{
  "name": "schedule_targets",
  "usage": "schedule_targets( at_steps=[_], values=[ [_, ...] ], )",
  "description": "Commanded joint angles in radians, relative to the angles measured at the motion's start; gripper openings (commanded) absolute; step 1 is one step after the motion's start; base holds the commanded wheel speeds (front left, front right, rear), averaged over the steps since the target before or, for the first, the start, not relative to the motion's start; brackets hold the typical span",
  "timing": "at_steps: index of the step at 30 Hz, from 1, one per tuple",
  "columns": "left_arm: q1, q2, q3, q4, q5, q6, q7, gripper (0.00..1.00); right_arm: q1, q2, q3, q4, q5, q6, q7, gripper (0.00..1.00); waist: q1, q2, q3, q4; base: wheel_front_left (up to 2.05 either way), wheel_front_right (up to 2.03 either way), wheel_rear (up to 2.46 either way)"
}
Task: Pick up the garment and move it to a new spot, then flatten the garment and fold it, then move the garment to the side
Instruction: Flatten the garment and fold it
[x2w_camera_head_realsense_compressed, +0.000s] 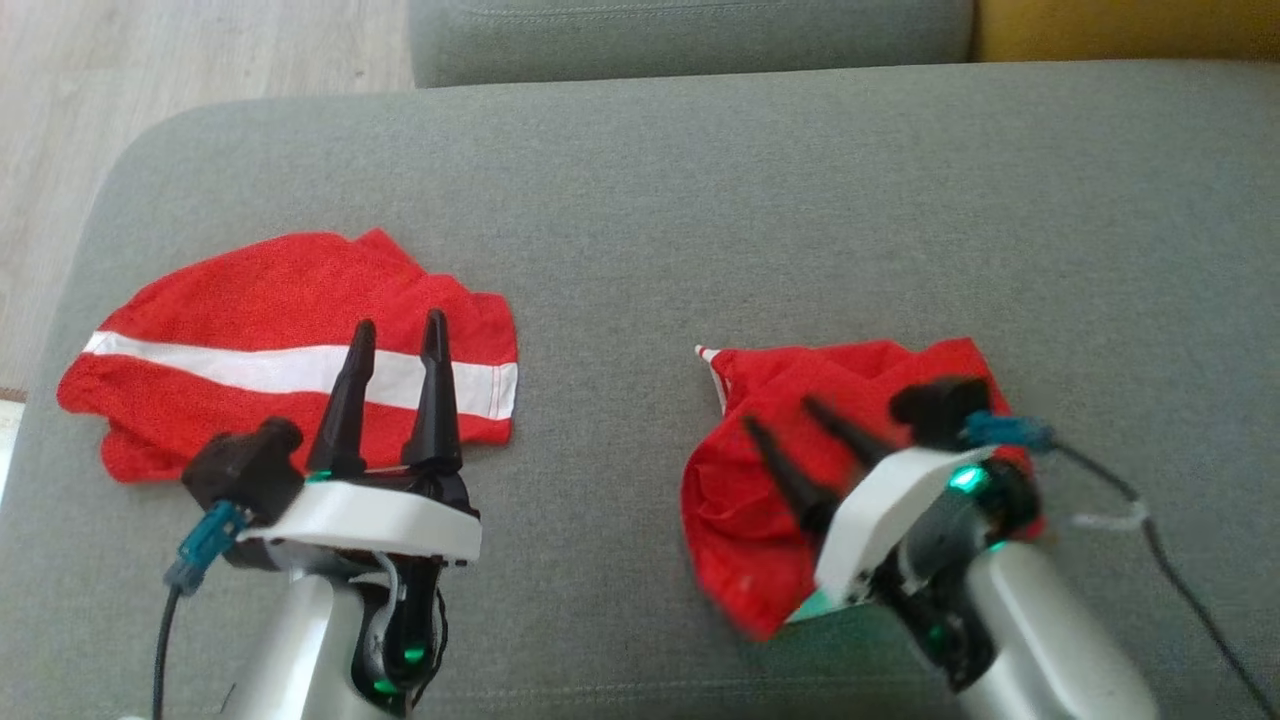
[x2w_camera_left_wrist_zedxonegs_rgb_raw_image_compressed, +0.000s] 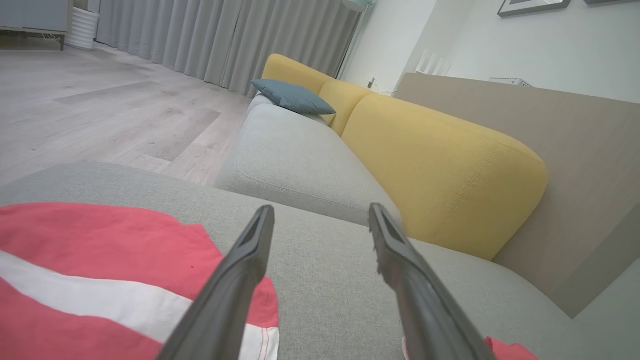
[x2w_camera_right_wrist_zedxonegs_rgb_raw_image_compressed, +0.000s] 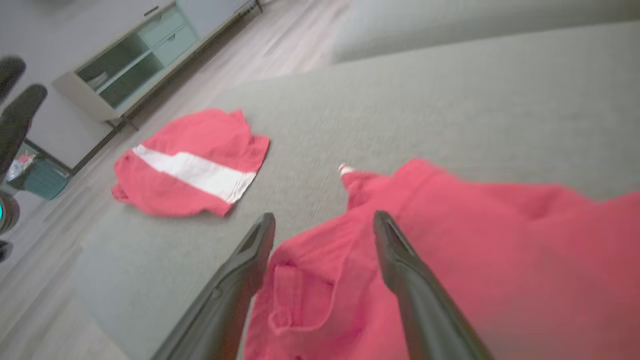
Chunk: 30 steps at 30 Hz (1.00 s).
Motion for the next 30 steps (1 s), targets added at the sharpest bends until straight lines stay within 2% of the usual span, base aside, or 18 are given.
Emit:
schedule_targets(
  at_steps=[1,7,10,13,16,24,30],
  values=[
    [-0.04,0.002,0.025,-0.032,-0.002,0.002,-0.005,1.0,-0.052,0.004,-0.02,-0.058,-0.016,0.007,-0.013,1.0,0.0,0.0,-0.006,-0.008,0.0,0.0,0.0],
    [-0.041,0.002,0.032,-0.05,0.006,0.001,-0.005,1.0,-0.081,0.004,-0.196,-0.161,-0.127,0.007,-0.016,1.0,0.0,0.0,-0.019,-0.04,0.0,0.0,0.0],
    [-0.042,0.002,0.031,-0.065,0.007,-0.005,-0.005,1.0,-0.08,-0.011,-0.259,-0.197,-0.211,0.007,-0.066,1.0,0.0,0.0,-0.021,-0.051,0.0,0.0,0.0],
    [-0.044,0.002,0.03,-0.08,0.007,-0.01,-0.005,1.0,-0.059,-0.01,-0.324,-0.213,-0.234,0.007,-0.13,1.0,0.0,0.0,-0.021,-0.062,0.0,0.0,0.0],
    [-0.045,0.002,0.026,-0.092,0.011,-0.015,-0.005,1.0,-0.03,-0.015,-0.359,-0.217,-0.269,0.007,-0.204,1.0,0.0,0.0,-0.019,-0.071,0.0,0.0,0.0],
    [-0.024,0.002,0.016,-0.111,0.022,-0.029,-0.005,1.0,0.069,0.001,-0.424,-0.181,-0.262,0.007,-0.364,1.0,0.0,0.0,-0.015,-0.09,0.0,0.0,0.0],
    [-0.011,0.002,0.012,-0.114,0.024,-0.033,-0.005,1.0,0.084,0.003,-0.428,-0.149,-0.228,0.007,-0.416,1.0,0.0,0.0,-0.011,-0.1,0.0,0.0,0.0]
  ],
)
